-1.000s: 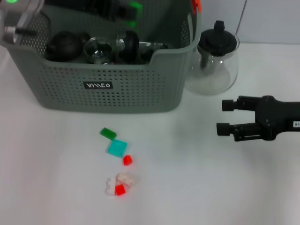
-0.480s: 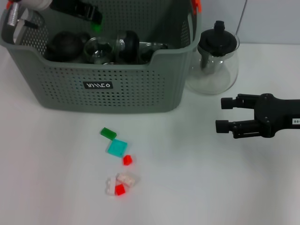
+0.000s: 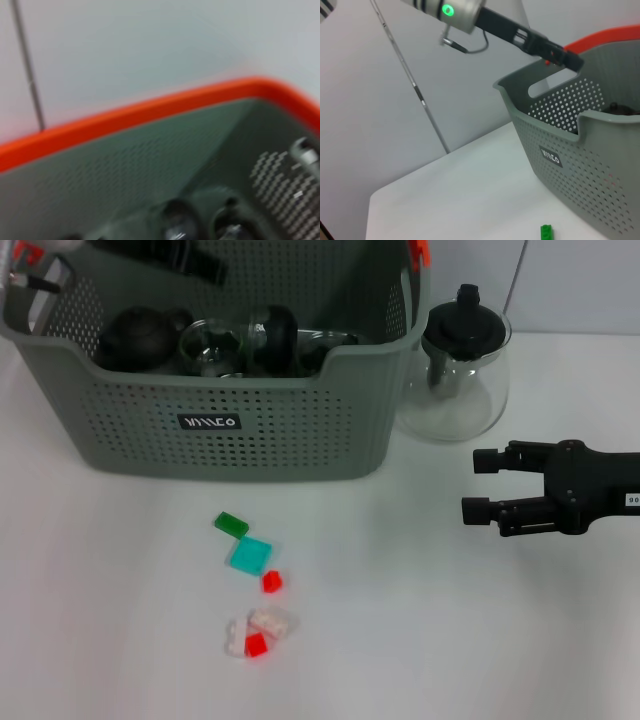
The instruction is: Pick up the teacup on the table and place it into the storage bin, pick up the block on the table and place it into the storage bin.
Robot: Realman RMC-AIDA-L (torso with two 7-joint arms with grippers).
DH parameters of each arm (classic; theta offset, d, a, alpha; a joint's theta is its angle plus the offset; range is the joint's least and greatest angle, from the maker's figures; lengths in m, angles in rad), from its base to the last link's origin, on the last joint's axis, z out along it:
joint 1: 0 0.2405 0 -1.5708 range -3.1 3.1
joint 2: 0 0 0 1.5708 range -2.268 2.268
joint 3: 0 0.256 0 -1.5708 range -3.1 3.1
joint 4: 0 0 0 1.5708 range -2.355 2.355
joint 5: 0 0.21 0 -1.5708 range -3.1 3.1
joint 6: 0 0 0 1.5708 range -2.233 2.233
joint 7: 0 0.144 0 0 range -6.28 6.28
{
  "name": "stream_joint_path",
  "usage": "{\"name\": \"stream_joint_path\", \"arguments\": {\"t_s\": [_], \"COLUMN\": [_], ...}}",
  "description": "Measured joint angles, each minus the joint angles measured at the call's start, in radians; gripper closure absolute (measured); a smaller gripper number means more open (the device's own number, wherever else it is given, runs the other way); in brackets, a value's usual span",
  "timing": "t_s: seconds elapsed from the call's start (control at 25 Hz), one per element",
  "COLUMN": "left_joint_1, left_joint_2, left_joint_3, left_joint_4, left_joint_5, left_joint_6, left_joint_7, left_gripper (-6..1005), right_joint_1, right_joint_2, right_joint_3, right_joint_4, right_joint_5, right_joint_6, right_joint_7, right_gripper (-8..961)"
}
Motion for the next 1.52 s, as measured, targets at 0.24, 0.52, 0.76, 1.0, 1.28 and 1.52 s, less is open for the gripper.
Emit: {"name": "stream_joint_path", "arguments": {"t_s": [0.24, 0.52, 0.76, 1.0, 1.28, 1.52], "left_joint_1": [0.154, 0.261, 0.349, 0.381, 0.310, 0.247], "left_joint_2": [-0.017, -0.040, -0.080, -0.116, -0.113, -0.113], "left_joint_3": [-0.064, -0.067, 0.068, 0.245, 0.425, 0.518], "left_joint_4": [0.270, 0.287, 0.292, 0.272, 0.194, 0.062], "left_joint_5": [-0.469, -0.750, -0.421, -0.144, -0.016, 0.037], "left_joint_6": [0.214, 0.552, 0.581, 0.571, 0.496, 0.410], "left_joint_7": [0.148, 0.344, 0.432, 0.531, 0.587, 0.600], "left_gripper": [295, 294, 303, 321, 342, 360], "right_joint_1": [-0.002, -0.004, -0.003, -0.002, -0.011, -0.012], "right_joint_2": [0.000, 0.000, 0.000, 0.000, 0.007, 0.008], "right_joint_3": [0.000, 0.000, 0.001, 0.002, 0.000, -0.002], "right_joint_4": [0.000, 0.000, 0.004, 0.007, 0.011, 0.023], "right_joint_5": [-0.001, 0.003, 0.001, -0.001, -0.003, -0.003], "right_joint_6": [0.000, 0.000, 0.004, 0.007, 0.008, 0.006], "right_joint_7": [-0.007, -0.009, -0.009, -0.001, 0.005, 0.010], "right_gripper": [9, 9, 9, 9, 9, 9]}}
